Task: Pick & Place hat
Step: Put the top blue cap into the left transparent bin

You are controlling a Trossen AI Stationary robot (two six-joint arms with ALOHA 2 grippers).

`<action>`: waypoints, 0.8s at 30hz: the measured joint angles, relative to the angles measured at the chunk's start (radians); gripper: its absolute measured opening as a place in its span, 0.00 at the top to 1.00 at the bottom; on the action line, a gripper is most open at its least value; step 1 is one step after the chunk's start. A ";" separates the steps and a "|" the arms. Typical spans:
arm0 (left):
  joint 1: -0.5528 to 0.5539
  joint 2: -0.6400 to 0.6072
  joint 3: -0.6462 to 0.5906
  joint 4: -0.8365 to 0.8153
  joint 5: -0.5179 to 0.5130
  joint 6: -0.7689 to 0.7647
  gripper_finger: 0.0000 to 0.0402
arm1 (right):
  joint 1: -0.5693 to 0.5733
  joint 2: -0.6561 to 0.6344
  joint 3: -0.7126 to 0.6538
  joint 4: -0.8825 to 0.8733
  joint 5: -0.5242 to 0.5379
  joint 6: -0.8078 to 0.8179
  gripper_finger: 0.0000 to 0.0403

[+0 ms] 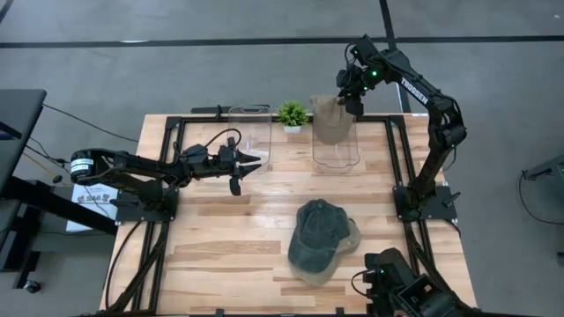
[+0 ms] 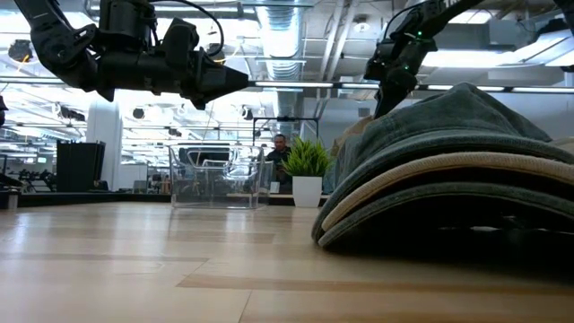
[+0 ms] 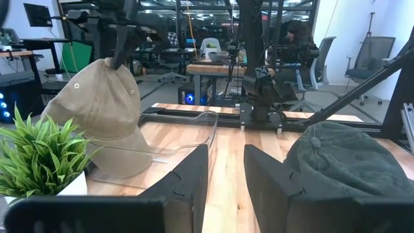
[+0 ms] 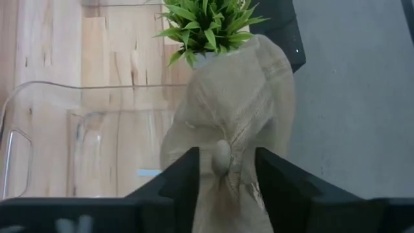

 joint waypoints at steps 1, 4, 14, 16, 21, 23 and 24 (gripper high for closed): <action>0.000 0.000 0.000 0.000 0.000 0.000 0.76 | 0.000 0.000 0.000 0.000 0.002 0.002 0.60; 0.000 0.000 0.000 0.000 0.000 0.000 0.76 | -0.004 -0.003 0.000 0.000 0.010 0.004 0.53; 0.000 0.000 0.000 -0.003 0.000 0.000 0.76 | -0.023 -0.104 0.000 0.036 0.013 0.017 0.45; 0.000 0.000 0.000 -0.004 0.000 0.000 0.76 | -0.021 -0.135 0.000 0.066 0.013 0.039 0.45; 0.000 0.000 0.000 -0.004 0.000 0.000 0.76 | 0.016 -0.213 0.000 0.182 0.003 0.134 0.48; 0.000 0.000 0.000 -0.004 0.000 0.000 0.76 | 0.045 -0.241 0.000 0.225 0.001 0.194 0.49; 0.000 0.000 0.000 -0.003 0.000 0.000 0.76 | 0.061 -0.254 0.000 0.240 0.001 0.219 0.50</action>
